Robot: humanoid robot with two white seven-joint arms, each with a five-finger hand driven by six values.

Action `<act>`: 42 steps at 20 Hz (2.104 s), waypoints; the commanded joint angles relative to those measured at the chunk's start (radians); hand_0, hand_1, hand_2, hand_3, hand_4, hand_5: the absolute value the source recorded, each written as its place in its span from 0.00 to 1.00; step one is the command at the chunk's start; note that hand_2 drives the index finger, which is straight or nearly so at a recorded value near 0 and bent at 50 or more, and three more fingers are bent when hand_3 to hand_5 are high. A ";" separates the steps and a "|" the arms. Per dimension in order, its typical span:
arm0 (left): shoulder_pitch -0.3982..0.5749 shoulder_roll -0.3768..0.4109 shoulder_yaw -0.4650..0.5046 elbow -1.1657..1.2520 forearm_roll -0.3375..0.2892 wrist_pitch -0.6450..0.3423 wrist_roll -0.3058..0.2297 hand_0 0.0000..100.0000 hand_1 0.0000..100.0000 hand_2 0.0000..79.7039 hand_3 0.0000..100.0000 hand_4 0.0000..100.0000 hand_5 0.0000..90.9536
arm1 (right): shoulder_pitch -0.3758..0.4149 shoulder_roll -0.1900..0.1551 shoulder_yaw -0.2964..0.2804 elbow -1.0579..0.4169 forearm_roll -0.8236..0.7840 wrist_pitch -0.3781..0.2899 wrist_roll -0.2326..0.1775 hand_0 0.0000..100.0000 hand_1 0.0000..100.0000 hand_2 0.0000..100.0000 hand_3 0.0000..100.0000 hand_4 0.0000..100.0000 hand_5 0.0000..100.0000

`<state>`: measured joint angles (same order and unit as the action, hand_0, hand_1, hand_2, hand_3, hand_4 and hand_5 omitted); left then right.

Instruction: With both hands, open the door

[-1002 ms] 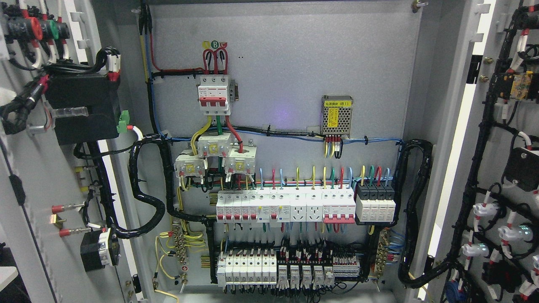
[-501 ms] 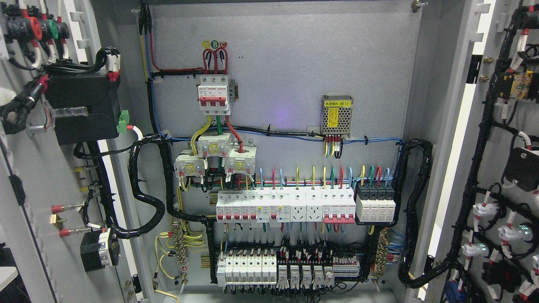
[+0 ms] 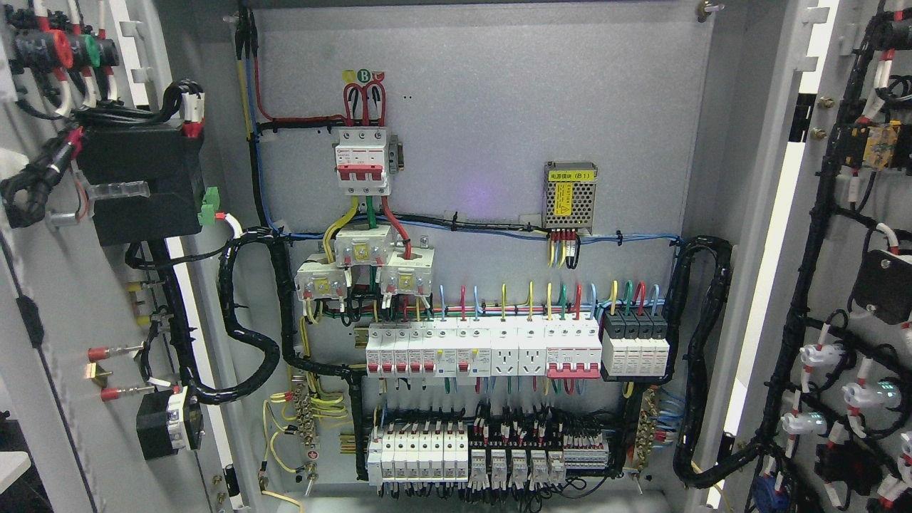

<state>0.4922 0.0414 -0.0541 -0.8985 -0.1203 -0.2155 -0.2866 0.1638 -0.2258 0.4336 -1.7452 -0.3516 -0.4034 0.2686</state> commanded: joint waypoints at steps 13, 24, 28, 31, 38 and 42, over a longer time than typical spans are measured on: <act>0.292 0.173 -0.119 -0.945 0.131 -0.242 0.004 0.00 0.00 0.00 0.00 0.03 0.00 | 0.327 -0.089 -0.240 0.000 -0.003 -0.216 0.004 0.00 0.00 0.00 0.00 0.00 0.00; 0.292 0.179 -0.056 -1.014 0.266 -0.407 0.009 0.00 0.00 0.00 0.00 0.03 0.00 | 0.346 -0.072 -0.332 -0.068 -0.043 -0.318 0.001 0.00 0.00 0.00 0.00 0.00 0.00; 0.290 0.192 -0.040 -1.040 0.347 -0.427 0.012 0.00 0.00 0.00 0.00 0.03 0.00 | 0.341 -0.081 -0.360 -0.128 -0.043 -0.325 0.001 0.00 0.00 0.00 0.00 0.00 0.00; 0.284 0.203 -0.038 -1.053 0.367 -0.438 0.014 0.00 0.00 0.00 0.00 0.03 0.00 | 0.333 -0.081 -0.360 -0.181 -0.043 -0.325 -0.005 0.00 0.00 0.00 0.00 0.00 0.00; 0.223 0.207 -0.041 -1.057 0.367 -0.502 0.014 0.00 0.00 0.00 0.00 0.03 0.00 | 0.327 -0.081 -0.360 -0.312 -0.043 -0.327 -0.005 0.00 0.00 0.00 0.00 0.00 0.00; 0.183 0.207 -0.044 -1.069 0.367 -0.505 0.014 0.00 0.00 0.00 0.00 0.03 0.00 | 0.315 -0.083 -0.375 -0.344 -0.043 -0.328 -0.005 0.00 0.00 0.00 0.00 0.00 0.00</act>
<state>0.7255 0.2347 -0.1050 -1.9110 0.2372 -0.7154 -0.2734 0.4915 -0.3047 0.0964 -1.9549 -0.3934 -0.7302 0.2643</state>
